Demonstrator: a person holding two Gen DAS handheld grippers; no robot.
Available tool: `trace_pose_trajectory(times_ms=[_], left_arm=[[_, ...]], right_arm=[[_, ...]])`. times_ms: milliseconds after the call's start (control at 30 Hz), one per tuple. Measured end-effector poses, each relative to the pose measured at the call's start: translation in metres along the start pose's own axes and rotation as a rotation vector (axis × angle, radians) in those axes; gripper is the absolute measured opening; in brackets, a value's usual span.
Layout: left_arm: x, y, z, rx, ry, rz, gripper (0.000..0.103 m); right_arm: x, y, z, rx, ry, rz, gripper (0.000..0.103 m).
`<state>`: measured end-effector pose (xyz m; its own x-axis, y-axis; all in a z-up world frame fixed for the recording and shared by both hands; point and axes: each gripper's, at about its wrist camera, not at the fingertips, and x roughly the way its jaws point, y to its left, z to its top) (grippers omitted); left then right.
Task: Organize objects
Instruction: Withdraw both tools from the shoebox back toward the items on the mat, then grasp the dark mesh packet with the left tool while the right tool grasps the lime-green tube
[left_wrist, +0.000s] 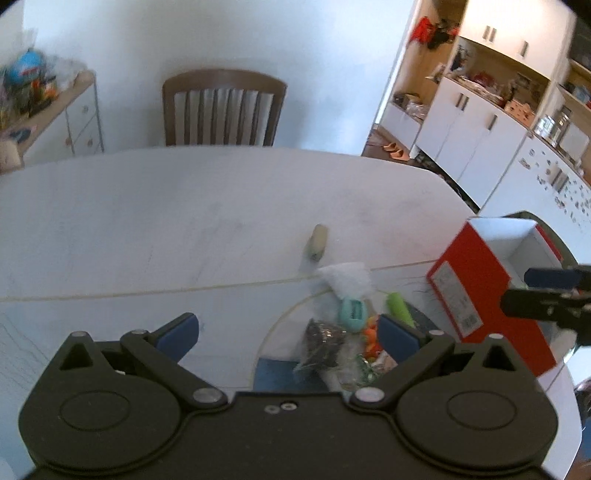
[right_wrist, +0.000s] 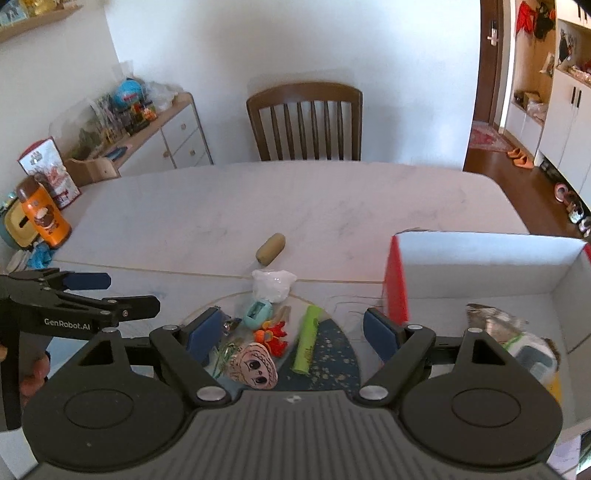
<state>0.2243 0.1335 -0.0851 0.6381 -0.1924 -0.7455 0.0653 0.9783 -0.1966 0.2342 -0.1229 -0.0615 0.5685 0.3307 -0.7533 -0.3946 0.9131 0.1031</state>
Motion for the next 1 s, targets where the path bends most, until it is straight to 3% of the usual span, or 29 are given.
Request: trace_pose_trajectory(times_ms=[500,767,1000], left_arm=[[0.051,0.004,-0.013,0.063,0.070,-0.056,0.102],[0.067,-0.002,-0.011,0.069,0.073,-0.063,0.101],[0.080,-0.007,-0.010,0.073,0.096,-0.084,0.083]], right_arm=[[0.093,0.002,-0.005,0.073,0.162,-0.073,0.083],[0.115,-0.008,-0.007,0.124,0.199,-0.114,0.068],[0.130,-0.018,-0.011,0.185,0.225,-0.119,0.050]])
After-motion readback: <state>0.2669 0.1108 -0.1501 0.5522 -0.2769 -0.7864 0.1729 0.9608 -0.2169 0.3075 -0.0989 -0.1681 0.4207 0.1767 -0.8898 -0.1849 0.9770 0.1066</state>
